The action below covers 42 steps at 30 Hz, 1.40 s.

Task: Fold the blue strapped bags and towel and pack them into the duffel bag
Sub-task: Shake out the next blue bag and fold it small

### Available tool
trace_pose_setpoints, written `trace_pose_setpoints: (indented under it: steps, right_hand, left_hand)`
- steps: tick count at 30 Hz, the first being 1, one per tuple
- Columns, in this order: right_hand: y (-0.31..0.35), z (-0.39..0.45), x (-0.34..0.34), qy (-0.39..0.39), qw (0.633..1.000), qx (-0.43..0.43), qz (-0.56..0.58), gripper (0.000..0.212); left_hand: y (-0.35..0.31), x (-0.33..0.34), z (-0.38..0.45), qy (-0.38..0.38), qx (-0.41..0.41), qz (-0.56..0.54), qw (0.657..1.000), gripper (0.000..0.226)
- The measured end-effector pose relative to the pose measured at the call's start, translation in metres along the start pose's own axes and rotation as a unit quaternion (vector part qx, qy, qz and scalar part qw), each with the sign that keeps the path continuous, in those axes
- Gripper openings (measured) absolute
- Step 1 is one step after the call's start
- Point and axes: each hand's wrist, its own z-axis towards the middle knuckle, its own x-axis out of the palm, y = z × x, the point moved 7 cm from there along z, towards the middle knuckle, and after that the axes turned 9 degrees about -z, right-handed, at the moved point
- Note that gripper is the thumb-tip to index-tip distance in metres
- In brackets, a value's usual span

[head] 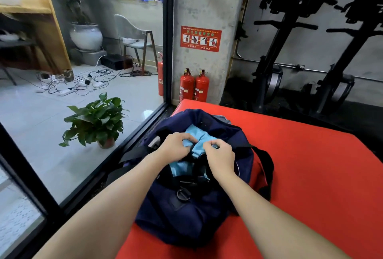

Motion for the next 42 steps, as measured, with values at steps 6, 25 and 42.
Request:
trace_pose_setpoints:
  steps: [6, 25, 42]
  right_hand:
    - [0.001, 0.001, 0.019, 0.077, 0.963, -0.06, -0.252, 0.027]
    - [-0.022, 0.03, 0.029, 0.129, 0.839, -0.145, -0.509, 0.096]
    - [0.008, 0.037, 0.03, 0.062, 0.833, -0.176, -0.521, 0.123]
  left_hand:
    - [0.018, -0.002, 0.001, 0.007, -0.005, 0.009, 1.0, 0.018]
    - [0.036, -0.004, 0.0, 0.064, -0.055, 0.088, 0.993, 0.046]
    - [0.041, -0.003, 0.035, 0.079, -0.086, 0.181, 0.977, 0.079]
